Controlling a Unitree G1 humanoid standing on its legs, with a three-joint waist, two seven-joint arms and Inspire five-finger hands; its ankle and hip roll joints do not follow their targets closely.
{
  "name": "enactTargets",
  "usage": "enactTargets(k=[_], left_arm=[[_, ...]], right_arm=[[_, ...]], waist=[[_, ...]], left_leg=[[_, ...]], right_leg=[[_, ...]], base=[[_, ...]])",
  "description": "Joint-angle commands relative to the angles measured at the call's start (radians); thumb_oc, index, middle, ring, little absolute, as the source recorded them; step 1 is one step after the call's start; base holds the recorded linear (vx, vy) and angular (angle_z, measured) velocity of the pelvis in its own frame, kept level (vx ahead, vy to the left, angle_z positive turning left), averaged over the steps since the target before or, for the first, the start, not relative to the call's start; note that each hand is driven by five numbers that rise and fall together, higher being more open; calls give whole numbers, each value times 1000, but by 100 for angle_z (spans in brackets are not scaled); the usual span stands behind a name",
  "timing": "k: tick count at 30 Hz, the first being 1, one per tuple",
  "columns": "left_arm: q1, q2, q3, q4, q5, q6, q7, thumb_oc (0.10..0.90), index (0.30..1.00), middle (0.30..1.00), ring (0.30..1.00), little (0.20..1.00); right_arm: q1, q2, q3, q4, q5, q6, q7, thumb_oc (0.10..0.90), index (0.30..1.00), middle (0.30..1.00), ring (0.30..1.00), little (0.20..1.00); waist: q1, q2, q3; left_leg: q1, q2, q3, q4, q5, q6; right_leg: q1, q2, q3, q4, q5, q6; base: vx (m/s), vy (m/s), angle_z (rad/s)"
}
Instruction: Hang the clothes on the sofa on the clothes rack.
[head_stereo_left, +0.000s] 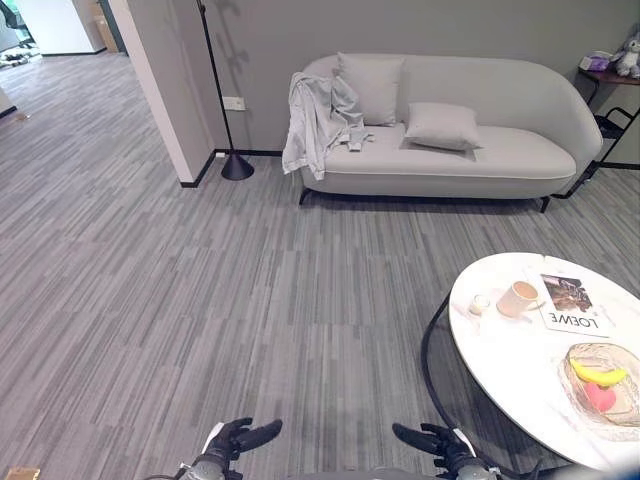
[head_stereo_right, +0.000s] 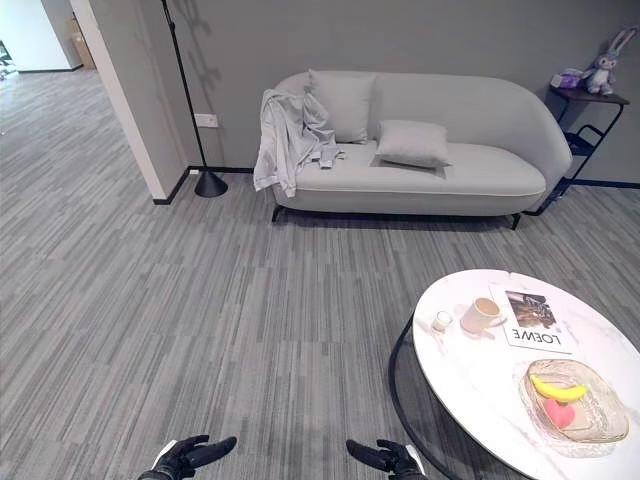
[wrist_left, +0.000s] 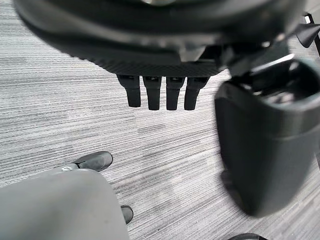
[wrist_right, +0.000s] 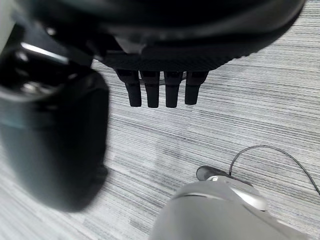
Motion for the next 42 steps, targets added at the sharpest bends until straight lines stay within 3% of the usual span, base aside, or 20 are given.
enactTargets(k=[1,7,18,24,26,27,28,29,30,31,32,33,34,35,38,39,40,42], left_arm=[[-44,5,5,-20,-34,-46,-18,800,900,900,900,900],[-60,0,-7,35,2,-44,-8,800,900,900,900,900],[-66,2,47,72,-53,-37,6,800,900,900,900,900],[-72,-7,96,50,-188,-44,19,800,900,900,900,900],[-72,-5,105,25,-229,-48,23,800,900,900,900,900],[-69,-4,100,-12,-249,-51,14,800,900,900,900,900],[-69,-4,100,-12,-249,-50,14,800,900,900,900,900],[-68,-7,99,-20,-261,-49,14,800,900,900,900,900],[-57,-15,116,-18,-295,-52,6,800,900,900,900,900],[-44,-21,126,-20,-305,-50,-2,800,900,900,900,900],[-32,-23,133,-28,-310,-53,-3,800,900,900,900,900],[-28,-26,136,-28,-310,-51,-7,800,900,900,900,900],[-28,-25,136,-28,-310,-51,-7,800,900,900,900,900],[-26,-22,137,-24,-303,-52,-5,800,900,900,900,900],[-22,-15,146,-22,-301,-51,0,800,900,900,900,900],[-2,-8,169,-1,-302,-51,-9,800,900,900,900,900],[-2,-8,169,-1,-302,-51,-9,800,900,900,900,900],[10,-2,177,26,-294,-41,-28,800,900,900,900,900]], right_arm=[[-44,-23,27,-4,20,-28,-17,800,900,900,900,900],[-38,-15,31,5,35,-31,-11,800,900,900,900,900],[-33,-10,30,8,46,-28,-9,800,900,900,900,900],[-48,-10,29,-17,89,-42,-15,800,900,900,900,900],[-50,-20,23,-31,99,-44,-19,800,900,900,900,900],[-48,-33,21,-66,105,-45,-19,800,900,900,900,900],[-48,-33,21,-67,105,-45,-19,800,900,900,900,900],[-51,-44,17,-77,111,-45,-22,800,900,900,900,900],[-42,-52,9,-93,116,-40,-14,800,900,900,900,900],[-37,-55,7,-107,111,-37,-7,800,900,900,900,900],[-34,-58,3,-121,110,-37,-7,800,900,900,900,900],[-48,-64,6,-127,108,-43,-11,800,900,900,900,900],[-48,-64,6,-127,108,-43,-11,800,900,900,900,900],[-72,-66,15,-131,99,-44,-18,800,900,900,900,900],[-82,-66,21,-146,78,-40,-18,800,900,900,900,900],[-68,-56,25,-172,58,-43,0,800,900,900,900,900],[-68,-56,24,-173,58,-43,0,800,900,900,900,900],[-45,-48,31,-178,23,-41,17,800,900,900,900,900]], waist=[[-4,-39,13],[0,-40,14],[13,-40,15],[22,-53,47],[27,-71,78],[42,-84,121],[40,-82,120],[50,-84,134],[70,-90,127],[81,-87,118],[92,-87,112],[108,-75,104],[109,-77,105],[123,-77,103],[143,-80,99],[145,-81,70],[146,-79,68],[154,-107,32]], left_leg=[[33,13,70,-38,-62,-33],[37,14,68,-38,-67,-35],[41,19,68,-38,-66,-40],[49,49,63,-24,-60,-50],[-50,52,48,166,-87,-51],[-179,33,12,394,-48,-45],[-185,34,9,402,-51,-45],[-256,11,-8,463,-33,-36],[-345,-16,32,434,-42,-25],[-361,-10,69,358,-43,-19],[-354,-2,95,288,-22,-21],[-384,31,125,140,63,-45],[-379,28,126,135,65,-45],[-418,58,143,20,82,-62],[-447,83,158,-36,133,-72],[-407,80,167,-38,175,-65],[-409,82,167,-38,176,-65],[-377,34,158,-38,198,-41]], right_leg=[[155,-78,9,-297,167,106],[162,-79,-5,-297,160,105],[163,-75,-13,-297,155,105],[161,-45,-6,-297,127,83],[162,-48,-3,-297,119,64],[178,-51,-2,-297,113,39],[177,-49,-4,-297,113,39],[184,-51,-8,-295,102,34],[200,-57,-8,-297,84,46],[212,-60,-12,-297,73,53],[226,-65,-10,-297,66,57],[257,-62,-11,-297,38,66],[259,-64,-11,-297,37,67],[302,-76,-12,-297,6,75],[342,-90,0,-297,-6,85],[373,-111,20,-297,15,108],[371,-109,21,-297,16,107],[344,-166,26,-204,119,146]], base=[[0,0,0],[28,-11,4],[44,-26,2],[113,-102,-4],[64,-177,-1],[44,-160,14],[74,-147,38],[206,-45,38],[341,-11,28],[411,63,15],[498,163,5],[370,129,-19],[598,207,-85],[321,113,-63],[509,227,-26],[603,278,-54],[660,328,-73],[538,282,-50]])
